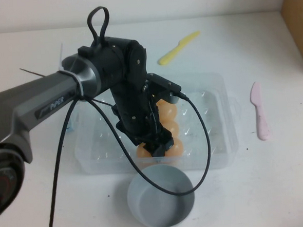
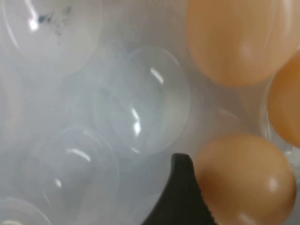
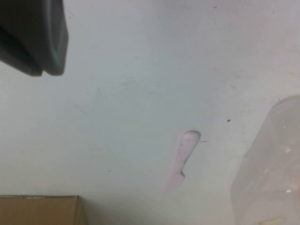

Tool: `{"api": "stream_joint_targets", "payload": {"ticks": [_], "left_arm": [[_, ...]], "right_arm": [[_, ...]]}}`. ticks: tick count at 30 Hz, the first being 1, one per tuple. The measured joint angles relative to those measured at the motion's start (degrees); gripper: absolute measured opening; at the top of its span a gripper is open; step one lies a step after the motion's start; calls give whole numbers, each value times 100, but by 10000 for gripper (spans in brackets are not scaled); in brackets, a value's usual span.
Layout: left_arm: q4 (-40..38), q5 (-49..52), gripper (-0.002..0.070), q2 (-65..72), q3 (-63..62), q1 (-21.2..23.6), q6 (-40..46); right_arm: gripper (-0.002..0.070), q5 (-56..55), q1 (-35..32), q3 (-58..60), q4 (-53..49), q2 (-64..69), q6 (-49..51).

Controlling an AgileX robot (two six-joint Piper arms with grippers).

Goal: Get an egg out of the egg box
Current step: Pick up the egg from the plastic box

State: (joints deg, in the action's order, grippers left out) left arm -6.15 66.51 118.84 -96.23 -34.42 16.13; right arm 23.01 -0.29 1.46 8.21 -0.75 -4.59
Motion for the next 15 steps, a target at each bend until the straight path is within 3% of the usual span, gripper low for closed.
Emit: {"api": "stream_joint_targets", "payload": {"ticks": [15], "left_arm": [[371, -17, 344, 61, 0, -130, -1]], "right_arm": [[-18, 0, 0, 0, 0, 0, 0]]}}
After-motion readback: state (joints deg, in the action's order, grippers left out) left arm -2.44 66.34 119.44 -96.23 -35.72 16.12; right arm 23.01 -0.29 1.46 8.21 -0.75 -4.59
